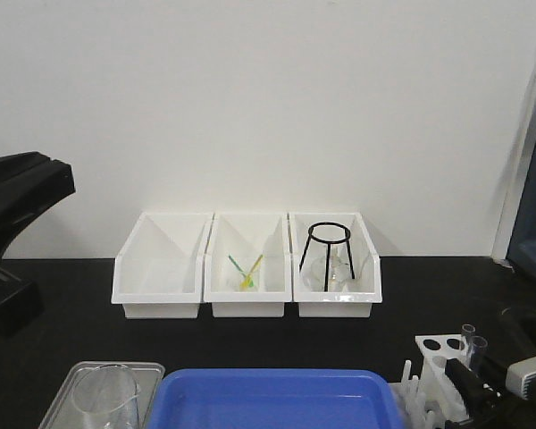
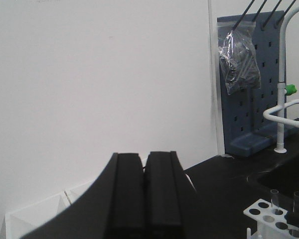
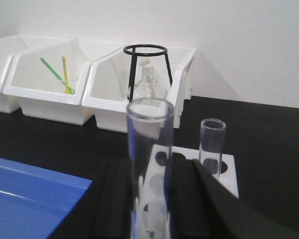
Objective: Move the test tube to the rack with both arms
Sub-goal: 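Lower the tube into a rack hole and open the right gripper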
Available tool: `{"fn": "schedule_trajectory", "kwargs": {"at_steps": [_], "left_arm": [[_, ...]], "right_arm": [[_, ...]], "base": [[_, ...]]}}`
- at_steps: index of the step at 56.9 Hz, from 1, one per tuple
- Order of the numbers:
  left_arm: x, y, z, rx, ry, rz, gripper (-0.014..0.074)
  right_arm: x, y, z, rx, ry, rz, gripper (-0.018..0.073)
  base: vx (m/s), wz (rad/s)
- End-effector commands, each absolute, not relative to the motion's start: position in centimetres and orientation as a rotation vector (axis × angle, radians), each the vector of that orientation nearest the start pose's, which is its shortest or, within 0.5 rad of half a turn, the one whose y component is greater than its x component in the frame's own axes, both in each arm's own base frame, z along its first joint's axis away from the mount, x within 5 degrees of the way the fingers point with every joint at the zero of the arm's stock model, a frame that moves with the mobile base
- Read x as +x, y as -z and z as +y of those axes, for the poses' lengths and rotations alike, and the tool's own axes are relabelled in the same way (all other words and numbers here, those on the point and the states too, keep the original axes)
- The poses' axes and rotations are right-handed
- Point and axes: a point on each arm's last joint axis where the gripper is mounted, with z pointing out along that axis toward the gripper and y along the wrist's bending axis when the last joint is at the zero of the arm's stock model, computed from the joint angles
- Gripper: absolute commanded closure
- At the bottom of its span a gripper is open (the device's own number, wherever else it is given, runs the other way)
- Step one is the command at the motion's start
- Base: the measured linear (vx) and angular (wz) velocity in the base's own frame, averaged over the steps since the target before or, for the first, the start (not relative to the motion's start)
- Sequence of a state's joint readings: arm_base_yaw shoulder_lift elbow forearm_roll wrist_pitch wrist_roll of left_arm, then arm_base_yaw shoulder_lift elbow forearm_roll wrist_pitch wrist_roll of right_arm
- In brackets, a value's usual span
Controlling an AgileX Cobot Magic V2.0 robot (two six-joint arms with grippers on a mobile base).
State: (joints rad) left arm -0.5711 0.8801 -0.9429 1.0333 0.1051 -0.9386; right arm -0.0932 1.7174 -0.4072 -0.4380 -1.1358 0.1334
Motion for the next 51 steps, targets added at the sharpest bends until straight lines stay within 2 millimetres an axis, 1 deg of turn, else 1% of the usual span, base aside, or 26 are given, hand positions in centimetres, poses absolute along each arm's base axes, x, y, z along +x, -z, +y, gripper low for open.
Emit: {"fn": "schedule_trajectory", "kwargs": {"at_steps": [1, 17, 25, 32, 37, 40, 47, 51], "left_arm": [[15.4, -44.6, -9.3, 0.414, 0.363, 1.368, 0.0603], [15.4, -44.6, -9.3, 0.414, 0.363, 1.368, 0.0603], [15.4, -44.6, -9.3, 0.414, 0.363, 1.368, 0.0603], [15.4, -44.6, -9.3, 0.414, 0.363, 1.368, 0.0603], [15.4, -44.6, -9.3, 0.413, 0.362, 1.369, 0.0603], [15.4, -44.6, -9.3, 0.412, 0.361, 1.37, 0.0603], [15.5, -44.5, -9.1, 0.386, 0.361, 1.393, 0.0603], [15.7, -44.1, -8.8, 0.307, 0.396, 1.453, 0.0603]], "right_arm": [[27.5, -18.0, 0.9, -0.268, -0.211, 1.513, 0.0461], [27.4, -18.0, 0.9, -0.268, -0.211, 1.51, 0.0244], [27.4, -18.4, 0.9, -0.265, -0.219, 1.47, 0.0137], [27.3, -19.0, 1.0, -0.266, -0.221, 1.428, 0.0091], [26.9, -20.3, 1.0, -0.273, -0.212, 1.379, 0.0088], [26.5, -21.5, 1.0, -0.278, -0.204, 1.335, 0.0088], [25.0, -25.1, 1.1, -0.29, -0.174, 1.235, 0.0089], [23.6, -27.2, 1.1, -0.27, -0.173, 1.224, 0.0098]], "base": [[0.0, 0.0], [0.0, 0.0], [0.0, 0.0], [0.0, 0.0], [0.0, 0.0], [0.0, 0.0], [0.0, 0.0], [0.0, 0.0]]}}
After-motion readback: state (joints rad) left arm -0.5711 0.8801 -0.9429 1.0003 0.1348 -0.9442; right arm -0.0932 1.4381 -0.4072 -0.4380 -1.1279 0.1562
